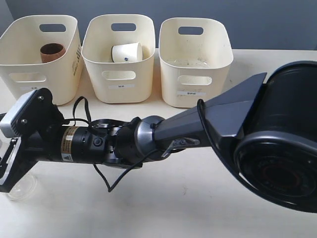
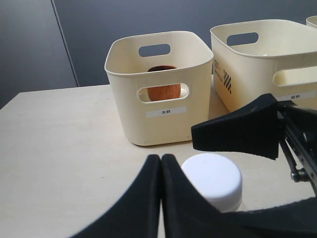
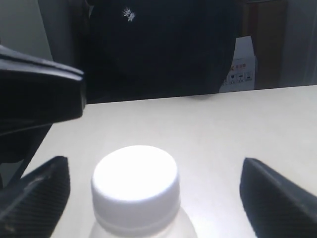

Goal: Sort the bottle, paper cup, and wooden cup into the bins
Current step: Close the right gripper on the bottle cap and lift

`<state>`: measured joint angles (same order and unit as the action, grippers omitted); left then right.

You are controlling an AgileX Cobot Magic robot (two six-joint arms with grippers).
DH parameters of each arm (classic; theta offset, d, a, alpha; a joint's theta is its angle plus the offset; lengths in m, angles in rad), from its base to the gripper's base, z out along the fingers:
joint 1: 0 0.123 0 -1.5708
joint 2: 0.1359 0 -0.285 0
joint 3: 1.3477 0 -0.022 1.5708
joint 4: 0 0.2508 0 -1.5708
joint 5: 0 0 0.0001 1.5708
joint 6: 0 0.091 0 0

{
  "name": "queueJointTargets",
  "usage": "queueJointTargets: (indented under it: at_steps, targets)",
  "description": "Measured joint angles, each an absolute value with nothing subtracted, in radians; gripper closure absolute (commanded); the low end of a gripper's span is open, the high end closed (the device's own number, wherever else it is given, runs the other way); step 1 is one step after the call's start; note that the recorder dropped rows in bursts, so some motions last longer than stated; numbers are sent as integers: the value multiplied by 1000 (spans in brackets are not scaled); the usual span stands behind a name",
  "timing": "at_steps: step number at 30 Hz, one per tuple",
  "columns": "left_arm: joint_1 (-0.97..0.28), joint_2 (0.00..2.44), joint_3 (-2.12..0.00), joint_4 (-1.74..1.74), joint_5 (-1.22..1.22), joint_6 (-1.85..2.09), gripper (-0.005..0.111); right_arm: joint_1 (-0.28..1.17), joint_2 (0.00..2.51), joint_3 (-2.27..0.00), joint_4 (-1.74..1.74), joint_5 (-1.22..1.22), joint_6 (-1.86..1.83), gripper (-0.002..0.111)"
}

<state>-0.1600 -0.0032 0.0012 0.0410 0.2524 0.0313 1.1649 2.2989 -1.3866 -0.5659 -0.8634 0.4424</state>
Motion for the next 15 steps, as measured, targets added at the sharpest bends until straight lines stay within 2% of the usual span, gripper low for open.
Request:
queueJointTargets:
  at_steps: [4, 6, 8, 11, 12, 15]
  targets:
    - [-160, -3, 1, 41, 252, 31, 107, 1165, 2313, -1415, -566, -862, 447, 25]
    - [-160, -3, 1, 41, 252, 31, 107, 1165, 2325, -1422, -566, -862, 459, 36]
    - [-160, -3, 1, 41, 252, 31, 107, 1165, 2334, -1427, -566, -846, 465, 60]
    - [-160, -3, 1, 41, 252, 31, 107, 1165, 2338, -1429, -568, -821, 469, 110]
    - [-160, -3, 1, 41, 252, 31, 107, 1165, 2338, -1429, -568, -819, 469, 106]
    - [-160, -3, 1, 41, 252, 31, 107, 1167, 2338, -1429, -570, -819, 475, 107]
